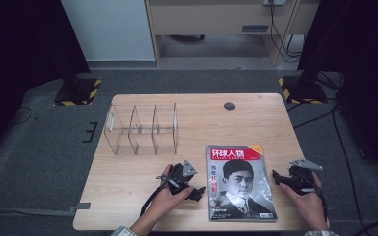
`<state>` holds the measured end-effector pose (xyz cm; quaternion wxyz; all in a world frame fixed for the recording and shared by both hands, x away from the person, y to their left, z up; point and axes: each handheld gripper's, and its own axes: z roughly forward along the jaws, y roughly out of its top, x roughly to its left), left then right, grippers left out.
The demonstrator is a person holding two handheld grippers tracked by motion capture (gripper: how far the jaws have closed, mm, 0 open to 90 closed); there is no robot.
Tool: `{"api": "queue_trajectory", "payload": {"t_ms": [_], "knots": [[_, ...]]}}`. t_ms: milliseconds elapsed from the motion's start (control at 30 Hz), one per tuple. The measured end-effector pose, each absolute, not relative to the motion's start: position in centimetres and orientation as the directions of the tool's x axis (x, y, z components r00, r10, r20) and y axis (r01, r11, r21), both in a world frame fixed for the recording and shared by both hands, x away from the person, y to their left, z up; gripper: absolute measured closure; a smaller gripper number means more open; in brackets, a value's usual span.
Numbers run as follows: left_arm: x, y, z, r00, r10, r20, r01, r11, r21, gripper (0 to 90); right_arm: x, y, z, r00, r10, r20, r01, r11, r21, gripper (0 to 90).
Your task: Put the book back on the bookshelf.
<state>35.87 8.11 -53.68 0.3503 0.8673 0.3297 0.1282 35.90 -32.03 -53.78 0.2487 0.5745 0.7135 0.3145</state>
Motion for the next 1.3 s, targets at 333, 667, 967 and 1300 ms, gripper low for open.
{"api": "queue_trajectory", "payload": {"t_ms": [333,667,967,1300], "knots": [[35.9,8.2,-53.5,0.758,0.652,-0.009,0.481,-0.55,0.683,0.0,35.9,-32.0,-53.6,-0.223,0.975,0.014,0.661,0.141,0.737,15.7],[35.5,7.8,-52.4,0.767,0.64,-0.051,0.467,-0.502,0.728,4.1,35.3,-31.4,-51.6,-0.266,0.962,0.068,0.617,0.115,0.778,18.5],[34.0,6.2,-51.8,0.806,0.589,-0.05,0.414,-0.502,0.759,7.5,35.3,-28.9,-51.4,-0.397,0.909,0.128,0.637,0.172,0.751,14.6],[32.5,4.1,-52.0,0.849,0.526,-0.037,0.37,-0.545,0.752,13.0,35.2,-27.6,-52.4,-0.466,0.875,0.13,0.669,0.252,0.699,14.5]]}}
